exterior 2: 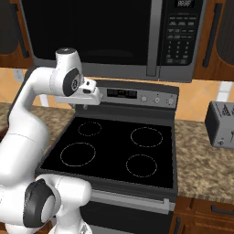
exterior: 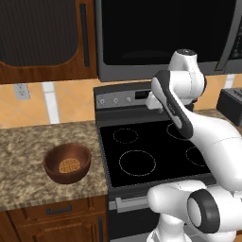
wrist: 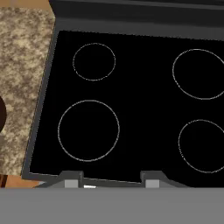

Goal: Open the microwave, place the bowl with waffle inside the microwave, then close the microwave door and turn it on.

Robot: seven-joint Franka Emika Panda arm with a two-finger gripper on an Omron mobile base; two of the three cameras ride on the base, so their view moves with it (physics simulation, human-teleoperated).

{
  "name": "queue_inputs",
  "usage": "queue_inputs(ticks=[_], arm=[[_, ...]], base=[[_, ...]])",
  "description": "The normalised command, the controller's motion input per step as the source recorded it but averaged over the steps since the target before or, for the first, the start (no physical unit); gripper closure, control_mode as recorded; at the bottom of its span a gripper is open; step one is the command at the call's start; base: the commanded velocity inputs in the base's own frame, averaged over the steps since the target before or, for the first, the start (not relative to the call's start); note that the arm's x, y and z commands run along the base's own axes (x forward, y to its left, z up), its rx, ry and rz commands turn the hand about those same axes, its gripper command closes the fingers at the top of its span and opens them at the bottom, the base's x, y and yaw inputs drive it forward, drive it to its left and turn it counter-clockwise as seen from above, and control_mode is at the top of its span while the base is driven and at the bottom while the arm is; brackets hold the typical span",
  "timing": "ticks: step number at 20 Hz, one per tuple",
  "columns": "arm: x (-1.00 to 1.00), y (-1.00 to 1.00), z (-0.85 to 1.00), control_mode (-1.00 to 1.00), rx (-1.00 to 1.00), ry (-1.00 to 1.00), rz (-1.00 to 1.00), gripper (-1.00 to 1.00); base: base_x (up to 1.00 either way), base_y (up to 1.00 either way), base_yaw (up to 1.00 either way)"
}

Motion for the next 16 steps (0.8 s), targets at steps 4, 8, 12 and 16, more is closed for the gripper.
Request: queue_inputs(ticks=[4, 8, 12, 16], arm=[[-0.13, -0.09, 0.04, -1.00, 0.01, -0.08, 0.00, -1.00], [-0.34, -0.46, 0.47, -1.00, 0.00, -0.14, -0.01, -1.00], [-0.09, -0.33, 0.81, -1.00, 0.00, -0.25, 0.00, -1.00], [-0.12, -0.10, 0.96, -1.00, -0.01, -0.32, 0.00, -1.00]], base=[[0.00, 0.00, 0.00], [0.00, 0.00, 0.00], [0.00, 0.00, 0.00], [0.00, 0.00, 0.00]])
